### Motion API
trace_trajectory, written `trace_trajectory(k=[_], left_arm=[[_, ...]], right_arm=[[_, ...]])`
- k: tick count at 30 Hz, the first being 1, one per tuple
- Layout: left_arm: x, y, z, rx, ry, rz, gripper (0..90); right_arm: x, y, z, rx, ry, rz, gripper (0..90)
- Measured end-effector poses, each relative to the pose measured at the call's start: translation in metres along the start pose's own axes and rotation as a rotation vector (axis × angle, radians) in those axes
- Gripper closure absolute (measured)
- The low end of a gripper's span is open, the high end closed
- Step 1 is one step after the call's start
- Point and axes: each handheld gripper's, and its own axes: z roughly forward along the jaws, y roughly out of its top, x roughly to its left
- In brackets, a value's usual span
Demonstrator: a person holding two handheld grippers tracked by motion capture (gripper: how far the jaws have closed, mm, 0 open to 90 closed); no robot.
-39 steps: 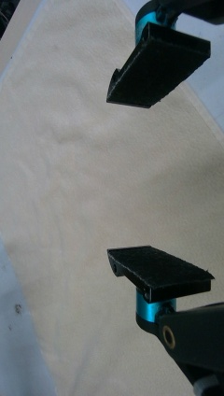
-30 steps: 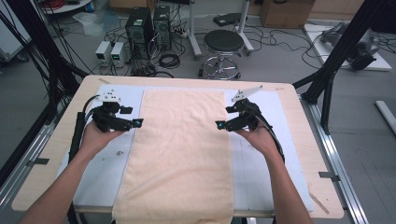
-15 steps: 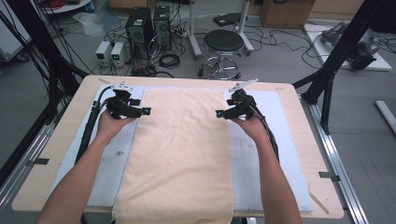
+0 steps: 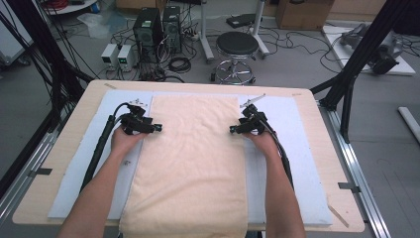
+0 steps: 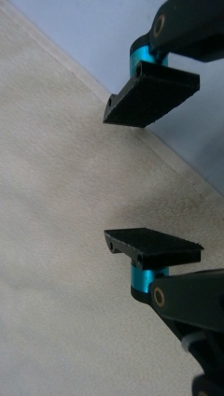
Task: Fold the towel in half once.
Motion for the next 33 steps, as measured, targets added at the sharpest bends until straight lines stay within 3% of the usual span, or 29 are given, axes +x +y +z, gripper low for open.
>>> trace_trajectory(k=[2,6,8,11,13,15,16,19,21,25,27,30,33], left_arm=[[-0.003,0.001,0.000,0.007,0.030,0.014,44.5],[-0.012,0.001,0.001,0.025,0.098,0.057,53.9],[-0.014,-0.001,0.001,0.000,0.094,0.039,67.9],[-0.009,-0.003,-0.001,-0.012,0.045,-0.060,82.2],[-0.006,-0.003,-0.003,-0.009,0.022,-0.077,84.6],[-0.005,-0.002,-0.007,-0.002,0.011,-0.066,85.4],[-0.004,-0.001,-0.010,-0.011,0.002,-0.068,85.5],[-0.005,0.004,-0.023,-0.063,-0.017,-0.069,85.7],[-0.005,0.009,-0.037,-0.109,-0.034,-0.059,85.7],[-0.007,0.013,-0.073,-0.177,-0.062,-0.036,85.7],[-0.014,0.012,-0.091,-0.191,-0.069,0.009,85.7],[-0.032,0.001,-0.121,-0.233,-0.091,0.061,85.5],[-0.058,-0.026,-0.144,-0.240,-0.129,0.143,85.2]], right_arm=[[0.001,0.000,-0.001,0.005,-0.036,0.002,46.9],[0.005,0.000,-0.002,0.015,-0.056,-0.012,64.0],[0.008,0.001,-0.002,0.022,-0.045,0.003,73.8],[0.009,0.002,-0.002,0.029,-0.014,0.008,83.3],[0.011,0.003,-0.004,0.034,0.013,-0.001,84.6],[0.010,0.004,-0.008,0.019,0.030,-0.010,85.1],[0.010,0.005,-0.012,-0.002,0.044,0.004,85.1],[0.011,0.009,-0.025,-0.031,0.064,-0.017,85.2],[0.014,0.014,-0.035,-0.047,0.069,-0.042,85.2],[0.023,0.024,-0.066,-0.131,0.115,-0.077,85.0],[0.034,0.027,-0.085,-0.177,0.142,-0.118,85.0],[0.055,0.022,-0.112,-0.196,0.166,-0.194,84.8],[0.086,0.000,-0.139,-0.219,0.194,-0.267,84.6]])
